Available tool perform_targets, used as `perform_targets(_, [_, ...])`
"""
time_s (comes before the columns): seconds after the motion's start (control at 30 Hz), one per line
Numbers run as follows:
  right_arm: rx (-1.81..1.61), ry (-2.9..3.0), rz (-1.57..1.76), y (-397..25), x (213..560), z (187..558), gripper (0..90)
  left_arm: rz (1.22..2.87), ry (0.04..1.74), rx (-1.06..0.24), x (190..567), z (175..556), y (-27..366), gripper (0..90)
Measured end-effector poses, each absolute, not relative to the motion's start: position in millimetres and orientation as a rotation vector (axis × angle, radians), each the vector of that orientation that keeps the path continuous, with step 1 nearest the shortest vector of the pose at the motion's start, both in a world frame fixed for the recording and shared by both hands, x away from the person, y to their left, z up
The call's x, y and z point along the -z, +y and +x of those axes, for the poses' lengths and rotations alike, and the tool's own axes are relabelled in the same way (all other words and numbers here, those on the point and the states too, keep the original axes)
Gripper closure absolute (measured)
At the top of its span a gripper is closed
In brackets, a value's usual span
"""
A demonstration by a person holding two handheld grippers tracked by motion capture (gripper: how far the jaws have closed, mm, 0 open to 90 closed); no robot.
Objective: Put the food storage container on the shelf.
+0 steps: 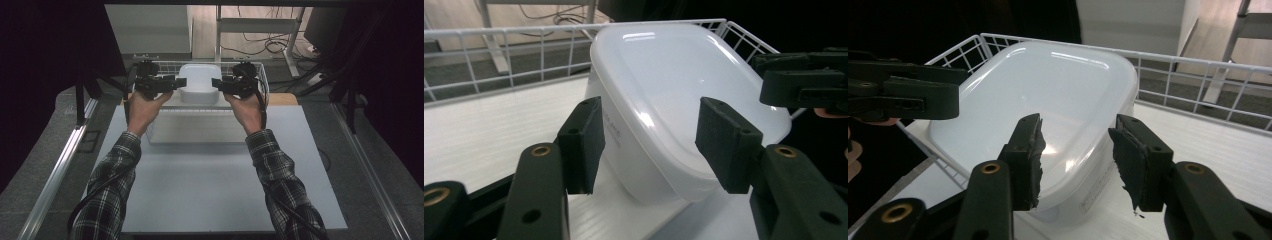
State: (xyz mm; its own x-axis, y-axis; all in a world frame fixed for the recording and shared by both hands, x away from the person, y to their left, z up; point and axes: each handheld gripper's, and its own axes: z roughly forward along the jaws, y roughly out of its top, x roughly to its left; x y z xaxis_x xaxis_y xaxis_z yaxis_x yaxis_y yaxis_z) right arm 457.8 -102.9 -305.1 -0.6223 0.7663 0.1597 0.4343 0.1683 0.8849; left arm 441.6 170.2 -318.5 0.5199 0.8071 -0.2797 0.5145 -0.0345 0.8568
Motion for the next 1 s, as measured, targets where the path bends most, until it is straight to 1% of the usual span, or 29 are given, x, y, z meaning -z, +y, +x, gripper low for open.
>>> perform_targets(0.13, [-1.421,2.121,1.167,-103,305,462,47.3,1.717,1.137,-0.409,316,443,167,38.7])
perform_targets(0.17, [-1.410,2.116,1.165,-103,305,462,44.8,1.722,1.139,-0.428,315,442,167,35.9])
perform_targets(0.2, [-1.410,2.116,1.165,-103,305,462,44.8,1.714,1.138,-0.432,315,442,168,35.9])
perform_targets(0.27, [-1.420,2.106,1.157,-105,304,462,41.5,1.694,1.132,-0.413,313,440,169,32.2])
perform_targets(0.33, [-1.436,2.102,1.147,-107,302,460,37.5,1.707,1.127,-0.422,311,437,170,27.8])
perform_targets(0.37, [-1.450,2.116,1.124,-109,302,458,32.6,1.713,1.122,-0.423,310,435,170,22.8])
perform_targets(0.4, [-1.450,2.116,1.124,-109,302,458,32.6,1.717,1.118,-0.421,310,434,171,22.8])
perform_targets(0.47, [-1.455,2.128,1.108,-111,302,455,28.2,1.727,1.102,-0.414,310,430,172,19.9])
perform_targets(0.5, [-1.466,2.139,1.094,-112,304,453,24.2,1.724,1.097,-0.410,311,429,173,17.1])
perform_targets(0.53, [-1.466,2.139,1.094,-112,304,453,24.2,1.729,1.091,-0.402,312,428,173,17.1])
perform_targets(0.57, [-1.477,2.150,1.086,-114,306,451,20.8,1.734,1.088,-0.378,314,426,175,14.2])
perform_targets(0.6, [-1.477,2.150,1.086,-114,306,451,20.8,1.734,1.088,-0.378,314,426,175,13.0])
perform_targets(0.63, [-1.485,2.159,1.072,-115,307,448,16.5,1.727,1.076,-0.366,316,424,176,11.9])
perform_targets(0.67, [-1.482,2.159,1.070,-116,308,447,15.1,1.730,1.071,-0.360,317,423,177,11.4])
perform_targets(0.7, [-1.482,2.159,1.070,-116,308,447,15.1,1.726,1.072,-0.356,319,421,178,11.4])
perform_targets(0.83, [-1.471,2.177,1.019,-118,310,438,9.8,1.741,1.032,-0.334,324,414,184,6.6])
perform_targets(1.0, [-1.438,2.198,0.982,-119,312,432,7.5,1.750,0.994,-0.315,329,405,187,5.0])
